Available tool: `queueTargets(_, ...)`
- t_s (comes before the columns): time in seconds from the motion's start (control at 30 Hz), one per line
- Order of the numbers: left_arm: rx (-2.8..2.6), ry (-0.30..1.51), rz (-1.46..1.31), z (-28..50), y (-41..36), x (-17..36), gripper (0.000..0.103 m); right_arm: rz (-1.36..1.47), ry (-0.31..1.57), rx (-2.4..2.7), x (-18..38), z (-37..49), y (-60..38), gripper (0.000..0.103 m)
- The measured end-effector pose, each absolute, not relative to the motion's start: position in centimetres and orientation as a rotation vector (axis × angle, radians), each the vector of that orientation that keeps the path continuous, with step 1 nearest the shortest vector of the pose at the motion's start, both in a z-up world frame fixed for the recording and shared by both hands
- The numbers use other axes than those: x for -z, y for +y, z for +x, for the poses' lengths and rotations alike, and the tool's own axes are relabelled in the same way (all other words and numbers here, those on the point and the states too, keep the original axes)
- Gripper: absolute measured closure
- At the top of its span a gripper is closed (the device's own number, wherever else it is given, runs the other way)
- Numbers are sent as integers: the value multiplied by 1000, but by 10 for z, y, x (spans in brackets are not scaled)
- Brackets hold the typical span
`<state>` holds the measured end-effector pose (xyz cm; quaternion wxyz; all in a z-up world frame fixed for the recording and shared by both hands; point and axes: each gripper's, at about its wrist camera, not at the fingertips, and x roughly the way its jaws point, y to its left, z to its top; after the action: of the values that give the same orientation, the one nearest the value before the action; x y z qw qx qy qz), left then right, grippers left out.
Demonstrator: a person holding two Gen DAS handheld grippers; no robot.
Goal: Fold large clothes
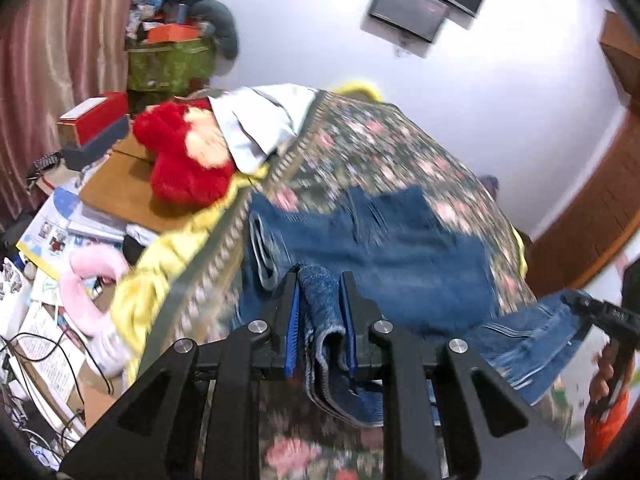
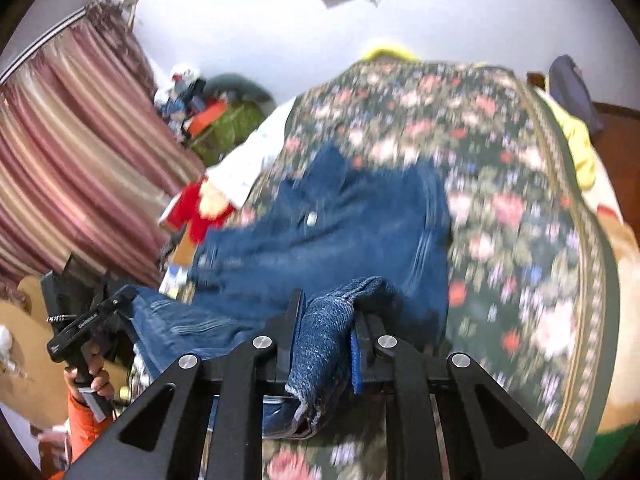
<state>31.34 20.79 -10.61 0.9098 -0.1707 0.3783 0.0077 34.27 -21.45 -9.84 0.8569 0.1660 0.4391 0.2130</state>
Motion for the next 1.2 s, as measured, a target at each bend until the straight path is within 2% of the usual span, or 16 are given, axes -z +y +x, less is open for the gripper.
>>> queueTargets(0.23,-91,828,-470,398,246,126,85,373,898,-356,102,433,-220,88)
queueTargets(0.6,-221,1010,-494,484,266,229,83,291,1029,-274,189,553,-187,87)
queueTargets(0.8,-238,1020,-381,491,260,245,80,257,1138,-329,237,571,-196,87)
queueTargets(0.97,-264,1035,-334,491,258,248,80,338,1176,-409,234,566,-221,87)
queueTargets(1.1,-288,1050,-304,495,253,246,80,170,1109,-126,204,557,-259,87)
queueTargets(1.2,-281,1033,-179,491,234,229,77,186,1128,-150,192,543,-288,87)
